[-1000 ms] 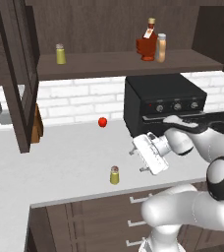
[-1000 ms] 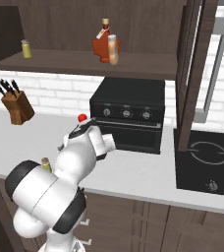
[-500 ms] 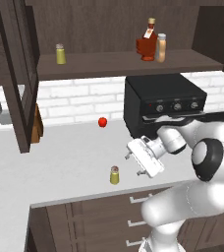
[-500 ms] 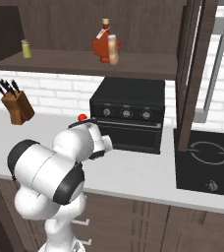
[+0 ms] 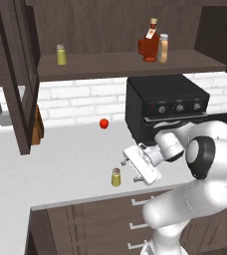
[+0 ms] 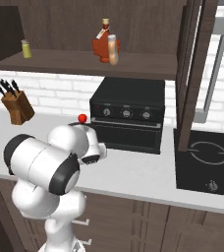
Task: Put the shaker and condiment bottle from the counter next to their counterparts in the cabinet.
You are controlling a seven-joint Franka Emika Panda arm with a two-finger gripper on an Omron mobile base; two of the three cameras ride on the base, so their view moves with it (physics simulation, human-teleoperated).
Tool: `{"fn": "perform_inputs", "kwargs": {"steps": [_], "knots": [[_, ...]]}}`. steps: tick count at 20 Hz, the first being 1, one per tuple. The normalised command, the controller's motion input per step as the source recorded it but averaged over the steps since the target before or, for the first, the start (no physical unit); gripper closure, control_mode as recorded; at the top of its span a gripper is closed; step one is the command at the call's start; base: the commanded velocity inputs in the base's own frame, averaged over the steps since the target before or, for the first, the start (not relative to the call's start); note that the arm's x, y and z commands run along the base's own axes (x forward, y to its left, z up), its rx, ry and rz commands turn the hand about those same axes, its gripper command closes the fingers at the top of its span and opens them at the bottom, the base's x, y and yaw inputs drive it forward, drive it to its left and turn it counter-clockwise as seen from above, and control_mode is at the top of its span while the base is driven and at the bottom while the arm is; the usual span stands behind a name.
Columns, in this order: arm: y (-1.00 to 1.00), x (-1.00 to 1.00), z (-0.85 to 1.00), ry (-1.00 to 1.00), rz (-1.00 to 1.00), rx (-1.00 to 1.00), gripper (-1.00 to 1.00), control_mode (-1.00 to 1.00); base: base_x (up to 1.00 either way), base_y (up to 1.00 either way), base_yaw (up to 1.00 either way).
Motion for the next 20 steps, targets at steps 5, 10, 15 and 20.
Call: {"fn": "perform_inputs", "kwargs": {"steps": [5,10,15,20], "knots": [[0.08,-0.01,0.00,0.21,-0.01,0.08,-1.00,-1.00,0.00,0.00,0.00],[0.03,0.00,0.00,0.24,-0.03,0.05,-1.00,-1.00,0.00,0.00,0.00],[0.00,0.00,0.00,0.18,-0.07,0.00,-1.00,-1.00,0.00,0.00,0.00],[0.00,0.00,0.00,0.12,-0.11,-0.02,-1.00,-1.00,0.00,0.00,0.00]]}}
